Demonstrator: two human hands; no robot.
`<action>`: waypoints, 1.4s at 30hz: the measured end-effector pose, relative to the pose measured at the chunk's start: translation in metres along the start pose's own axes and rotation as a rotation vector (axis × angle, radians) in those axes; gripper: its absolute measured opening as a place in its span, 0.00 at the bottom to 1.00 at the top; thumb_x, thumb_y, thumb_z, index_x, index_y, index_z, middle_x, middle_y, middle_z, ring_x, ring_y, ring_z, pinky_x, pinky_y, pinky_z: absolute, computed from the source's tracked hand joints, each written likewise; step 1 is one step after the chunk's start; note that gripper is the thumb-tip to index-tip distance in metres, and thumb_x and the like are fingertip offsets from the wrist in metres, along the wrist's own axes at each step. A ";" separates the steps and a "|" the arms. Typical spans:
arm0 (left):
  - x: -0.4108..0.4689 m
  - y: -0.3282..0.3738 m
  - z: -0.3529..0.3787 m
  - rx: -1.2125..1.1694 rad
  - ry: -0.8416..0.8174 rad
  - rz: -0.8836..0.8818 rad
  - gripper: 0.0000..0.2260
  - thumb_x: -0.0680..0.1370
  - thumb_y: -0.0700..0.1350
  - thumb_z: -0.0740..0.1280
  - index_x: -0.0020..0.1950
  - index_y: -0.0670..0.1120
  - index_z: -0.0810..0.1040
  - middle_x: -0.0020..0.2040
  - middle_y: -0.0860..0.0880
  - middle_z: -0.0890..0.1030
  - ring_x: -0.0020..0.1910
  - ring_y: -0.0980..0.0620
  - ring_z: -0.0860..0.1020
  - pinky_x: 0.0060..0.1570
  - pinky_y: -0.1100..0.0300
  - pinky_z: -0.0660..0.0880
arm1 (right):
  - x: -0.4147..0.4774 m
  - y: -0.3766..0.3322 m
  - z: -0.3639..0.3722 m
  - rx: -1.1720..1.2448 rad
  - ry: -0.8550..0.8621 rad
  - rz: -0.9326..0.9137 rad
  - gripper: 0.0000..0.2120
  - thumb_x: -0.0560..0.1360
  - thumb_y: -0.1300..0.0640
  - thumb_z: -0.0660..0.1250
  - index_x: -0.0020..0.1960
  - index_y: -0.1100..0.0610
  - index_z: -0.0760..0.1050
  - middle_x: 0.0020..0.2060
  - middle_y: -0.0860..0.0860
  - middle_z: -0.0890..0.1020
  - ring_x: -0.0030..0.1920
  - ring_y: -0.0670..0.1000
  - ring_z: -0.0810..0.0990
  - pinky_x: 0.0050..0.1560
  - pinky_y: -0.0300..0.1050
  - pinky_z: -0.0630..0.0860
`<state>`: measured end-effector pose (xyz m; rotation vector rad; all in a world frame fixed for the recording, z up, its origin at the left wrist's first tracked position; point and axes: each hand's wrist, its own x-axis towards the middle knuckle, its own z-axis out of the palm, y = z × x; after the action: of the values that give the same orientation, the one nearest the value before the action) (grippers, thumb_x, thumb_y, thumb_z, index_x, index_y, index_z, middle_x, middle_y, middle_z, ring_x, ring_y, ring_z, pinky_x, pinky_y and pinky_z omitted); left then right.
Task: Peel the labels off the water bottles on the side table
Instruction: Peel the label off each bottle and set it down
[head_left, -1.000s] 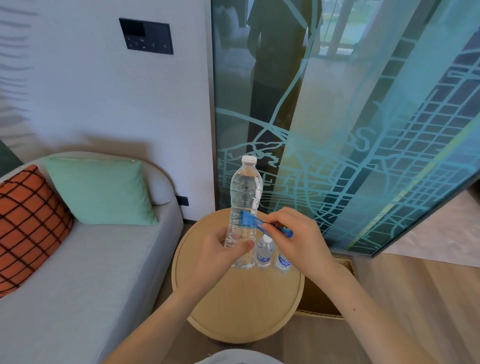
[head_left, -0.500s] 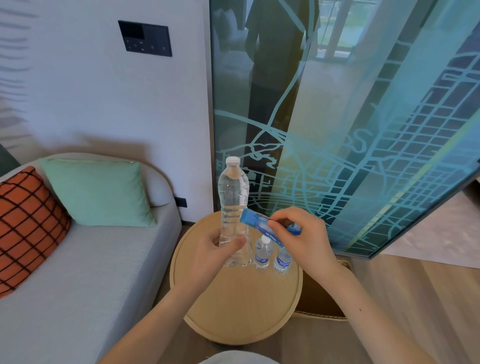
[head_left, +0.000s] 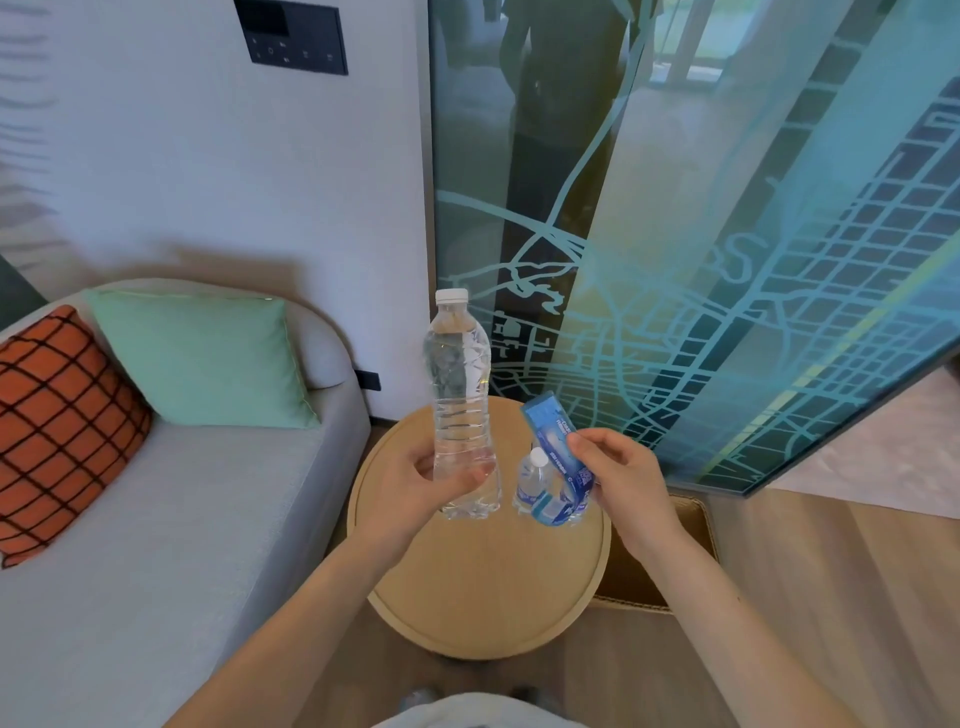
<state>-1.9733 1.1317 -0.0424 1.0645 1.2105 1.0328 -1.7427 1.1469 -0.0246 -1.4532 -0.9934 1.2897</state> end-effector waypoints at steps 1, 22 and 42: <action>0.001 -0.002 -0.001 0.012 -0.003 -0.004 0.25 0.64 0.53 0.80 0.59 0.54 0.82 0.54 0.52 0.86 0.55 0.53 0.83 0.57 0.54 0.78 | 0.001 0.006 0.000 -0.003 0.001 0.021 0.04 0.77 0.59 0.71 0.47 0.58 0.83 0.45 0.57 0.86 0.46 0.55 0.84 0.57 0.60 0.78; 0.080 -0.185 -0.029 0.544 0.112 -0.126 0.21 0.63 0.46 0.83 0.43 0.64 0.76 0.39 0.65 0.82 0.42 0.68 0.80 0.43 0.60 0.77 | 0.088 0.229 0.007 -0.387 -0.015 0.193 0.04 0.76 0.62 0.72 0.47 0.62 0.82 0.42 0.54 0.84 0.43 0.50 0.81 0.41 0.33 0.74; 0.182 -0.299 -0.053 0.582 0.158 -0.127 0.18 0.64 0.46 0.82 0.50 0.49 0.80 0.42 0.52 0.84 0.43 0.52 0.83 0.44 0.51 0.80 | 0.143 0.361 0.009 -0.829 -0.153 -0.076 0.08 0.74 0.61 0.73 0.52 0.52 0.80 0.45 0.43 0.80 0.47 0.48 0.78 0.46 0.29 0.69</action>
<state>-2.0013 1.2543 -0.3734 1.3410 1.7461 0.6844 -1.7362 1.1962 -0.4097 -1.9016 -1.8021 0.9717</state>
